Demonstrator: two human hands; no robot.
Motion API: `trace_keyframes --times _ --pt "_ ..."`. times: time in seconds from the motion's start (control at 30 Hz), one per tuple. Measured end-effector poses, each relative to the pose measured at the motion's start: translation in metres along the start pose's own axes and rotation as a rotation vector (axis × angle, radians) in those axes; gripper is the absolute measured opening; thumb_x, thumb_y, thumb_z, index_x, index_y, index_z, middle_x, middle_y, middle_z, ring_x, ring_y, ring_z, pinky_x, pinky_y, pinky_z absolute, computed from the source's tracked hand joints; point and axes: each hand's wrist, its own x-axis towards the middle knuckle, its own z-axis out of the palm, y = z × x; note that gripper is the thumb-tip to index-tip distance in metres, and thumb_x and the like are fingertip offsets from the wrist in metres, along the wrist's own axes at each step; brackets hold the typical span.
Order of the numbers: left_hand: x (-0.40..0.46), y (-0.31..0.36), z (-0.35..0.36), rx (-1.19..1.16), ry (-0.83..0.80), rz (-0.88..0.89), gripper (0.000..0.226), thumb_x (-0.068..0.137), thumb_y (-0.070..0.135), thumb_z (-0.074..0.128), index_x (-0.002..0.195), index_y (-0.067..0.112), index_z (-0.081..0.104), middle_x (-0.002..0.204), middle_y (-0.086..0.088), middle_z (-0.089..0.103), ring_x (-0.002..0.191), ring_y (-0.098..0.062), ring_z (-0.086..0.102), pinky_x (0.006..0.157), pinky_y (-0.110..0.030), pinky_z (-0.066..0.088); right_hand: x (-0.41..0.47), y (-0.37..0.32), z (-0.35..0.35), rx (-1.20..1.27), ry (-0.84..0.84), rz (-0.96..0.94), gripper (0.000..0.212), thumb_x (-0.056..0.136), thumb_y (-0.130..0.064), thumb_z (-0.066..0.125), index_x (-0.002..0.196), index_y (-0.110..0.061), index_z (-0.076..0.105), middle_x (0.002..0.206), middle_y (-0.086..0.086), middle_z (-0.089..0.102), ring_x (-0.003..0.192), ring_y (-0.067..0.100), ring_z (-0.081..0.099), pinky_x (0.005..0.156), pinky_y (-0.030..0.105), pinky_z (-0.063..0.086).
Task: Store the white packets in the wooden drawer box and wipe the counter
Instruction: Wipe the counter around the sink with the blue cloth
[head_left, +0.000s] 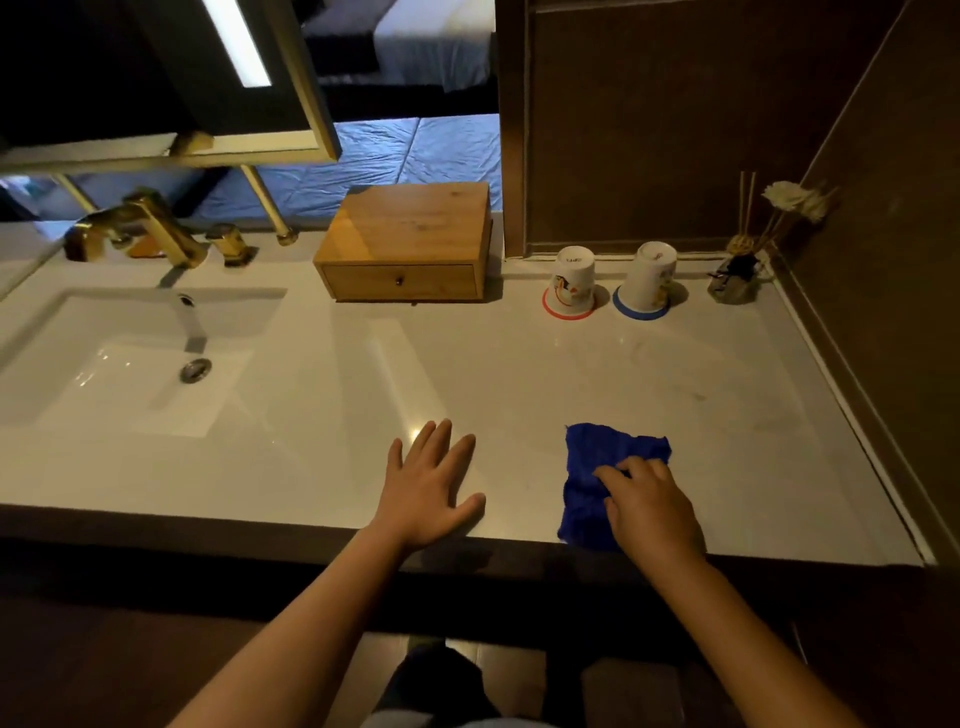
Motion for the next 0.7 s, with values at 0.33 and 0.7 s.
trace_keyframes --times 0.33,0.7 --pt "-0.004 -0.004 0.000 0.006 -0.023 0.043 0.076 0.080 0.074 0.014 0.144 0.042 -0.011 0.157 0.004 -0.017 0.144 -0.015 -0.021 0.110 -0.048 -0.016 0.006 -0.050 -0.027 0.485 0.068 -0.004 0.030 0.086 -0.009 0.053 0.113 -0.019 0.061 0.110 0.005 0.064 0.096 0.020 0.056 0.071 0.025 0.042" --pt "-0.060 -0.180 -0.064 -0.048 0.205 -0.014 0.069 0.083 0.069 0.002 0.144 0.038 -0.006 0.155 0.009 -0.013 0.144 -0.010 -0.013 0.116 -0.045 -0.009 0.019 -0.144 -0.061 0.724 0.179 0.002 0.024 0.085 -0.004 0.057 0.101 -0.021 0.063 0.099 -0.001 0.065 0.089 0.013 0.056 0.072 0.023 0.041"
